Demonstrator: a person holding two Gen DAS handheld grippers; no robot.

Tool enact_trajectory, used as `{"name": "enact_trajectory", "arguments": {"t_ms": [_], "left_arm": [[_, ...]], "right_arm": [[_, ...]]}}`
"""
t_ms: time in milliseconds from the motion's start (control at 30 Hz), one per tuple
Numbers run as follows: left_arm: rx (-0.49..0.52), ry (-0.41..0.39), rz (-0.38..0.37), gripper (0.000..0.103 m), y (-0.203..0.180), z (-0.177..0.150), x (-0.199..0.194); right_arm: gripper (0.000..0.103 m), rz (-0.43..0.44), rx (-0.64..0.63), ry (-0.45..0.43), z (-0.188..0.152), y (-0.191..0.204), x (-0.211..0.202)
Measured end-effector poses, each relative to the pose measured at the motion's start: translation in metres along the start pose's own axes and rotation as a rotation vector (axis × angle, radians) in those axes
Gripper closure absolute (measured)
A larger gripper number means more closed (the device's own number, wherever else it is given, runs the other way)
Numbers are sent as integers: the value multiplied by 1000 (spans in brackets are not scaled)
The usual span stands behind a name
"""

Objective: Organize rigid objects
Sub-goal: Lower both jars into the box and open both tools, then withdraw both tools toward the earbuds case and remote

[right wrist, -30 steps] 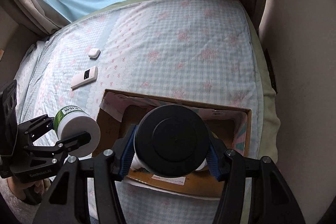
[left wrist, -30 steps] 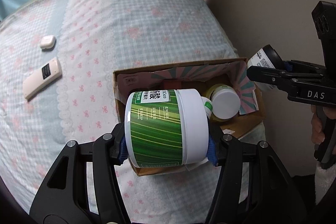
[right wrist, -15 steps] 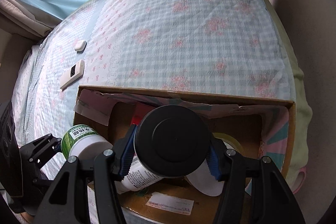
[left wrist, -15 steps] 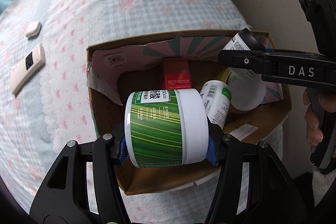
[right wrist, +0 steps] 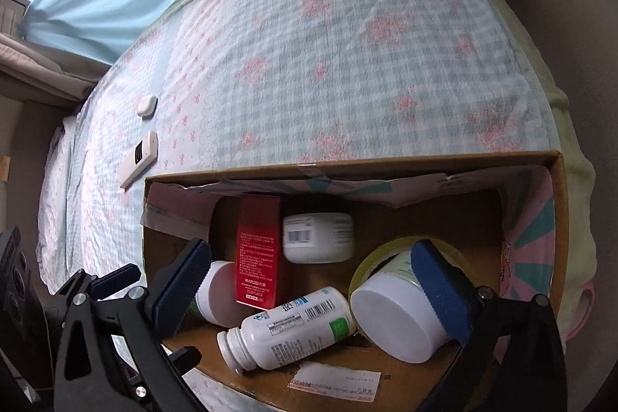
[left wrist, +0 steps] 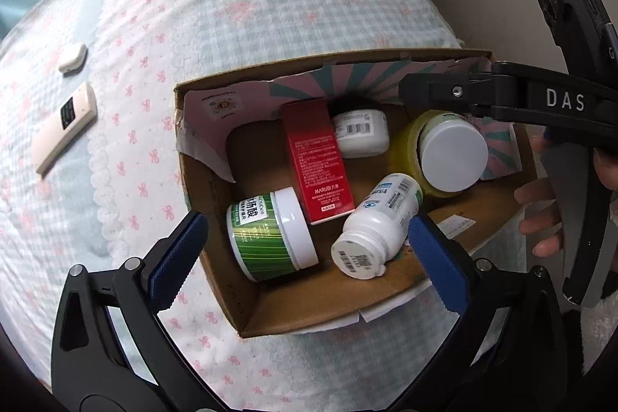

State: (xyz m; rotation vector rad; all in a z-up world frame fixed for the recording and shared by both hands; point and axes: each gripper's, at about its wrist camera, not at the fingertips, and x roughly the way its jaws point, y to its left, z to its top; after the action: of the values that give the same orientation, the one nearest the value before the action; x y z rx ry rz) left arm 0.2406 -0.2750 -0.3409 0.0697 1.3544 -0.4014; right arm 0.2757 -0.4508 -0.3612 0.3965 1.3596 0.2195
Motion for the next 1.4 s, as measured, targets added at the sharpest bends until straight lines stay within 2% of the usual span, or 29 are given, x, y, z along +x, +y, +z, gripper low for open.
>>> {"name": "enact_trajectory", "arguments": {"t_ms": [133, 333, 467, 600, 833, 1000, 1167, 1267, 1400], "left_arm": [[-16, 12, -13, 0, 6, -5, -2], [-16, -3, -10, 0, 7, -9, -16], [-12, -23, -15, 0, 10, -14, -34], [16, -49, 24, 0, 13, -19, -55], [17, -111, 40, 0, 34, -39, -111], [-9, -168, 22, 0, 67, -57, -154], [-14, -226, 38, 0, 118, -79, -190], [21, -245, 47, 0, 156, -92, -208], [80, -267, 22, 0, 212, -102, -229]], "right_arm": [[0, 8, 43, -44, -6, -5, -11], [0, -11, 25, -56, -14, 3, -21], [0, -38, 14, -58, -19, 8, -33], [0, -47, 1, -61, -27, 15, -52], [0, -120, -53, -97, -44, 52, -87], [0, -153, -90, -126, -62, 94, -110], [0, -203, -115, -196, -83, 149, -123], [0, -213, -92, -214, -93, 185, -122], [0, -222, -18, -235, -106, 234, -113]]}}
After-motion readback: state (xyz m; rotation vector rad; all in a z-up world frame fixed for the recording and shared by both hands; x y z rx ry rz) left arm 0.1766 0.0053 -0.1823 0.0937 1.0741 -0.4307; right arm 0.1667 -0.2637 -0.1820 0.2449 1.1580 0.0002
